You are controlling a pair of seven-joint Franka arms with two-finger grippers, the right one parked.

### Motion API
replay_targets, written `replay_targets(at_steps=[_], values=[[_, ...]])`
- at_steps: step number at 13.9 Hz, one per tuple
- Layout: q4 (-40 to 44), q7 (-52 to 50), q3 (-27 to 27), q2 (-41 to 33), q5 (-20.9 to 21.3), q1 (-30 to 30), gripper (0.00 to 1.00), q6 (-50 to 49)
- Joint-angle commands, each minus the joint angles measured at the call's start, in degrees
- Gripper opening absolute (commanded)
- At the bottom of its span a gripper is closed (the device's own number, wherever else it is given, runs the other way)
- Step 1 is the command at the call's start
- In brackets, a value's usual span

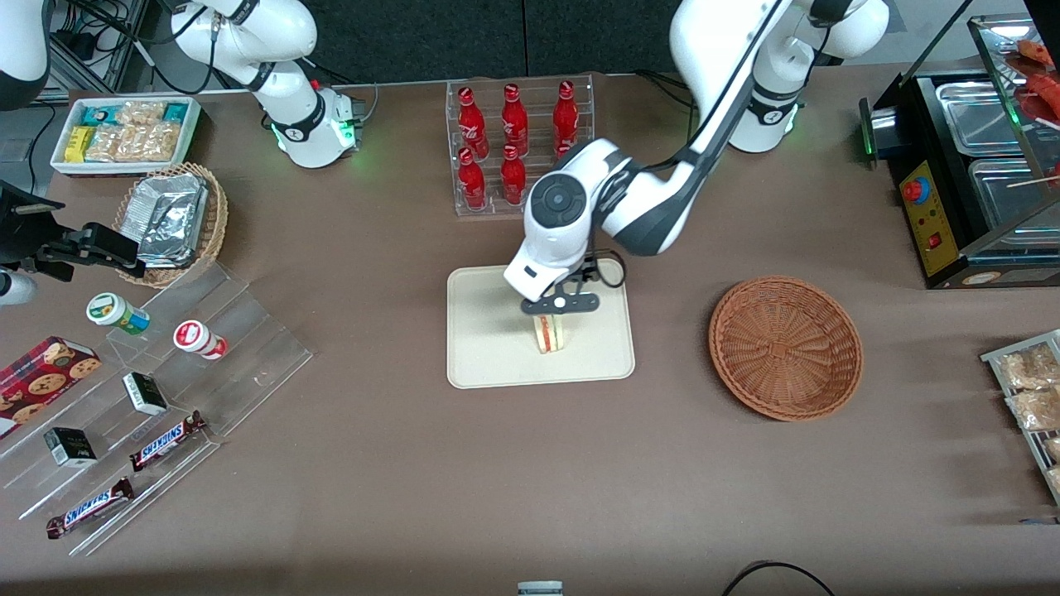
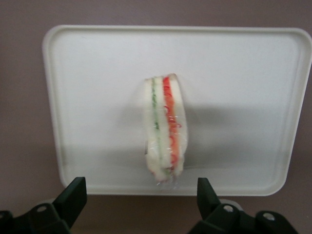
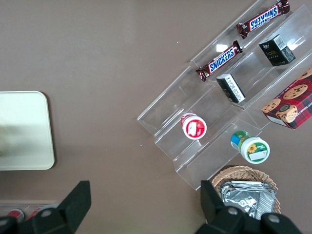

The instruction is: Place sandwich from basket to tray

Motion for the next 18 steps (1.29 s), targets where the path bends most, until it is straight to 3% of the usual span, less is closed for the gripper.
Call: replay_targets(at_steps=[1,7,14,18], values=[[-0.5,-0.8,1.4,-6.1,-1.8,1.2,1.0,-7.0],[-0.7,0.9,9.3,-16.8,1.0,1.8,1.0,-22.1],[-0.9,18.6,19.1,-21.6,1.7,1.9,1.0,-29.1],[-0.9,32.6,20.4,-25.1,2.2,9.6,1.0,-34.0]])
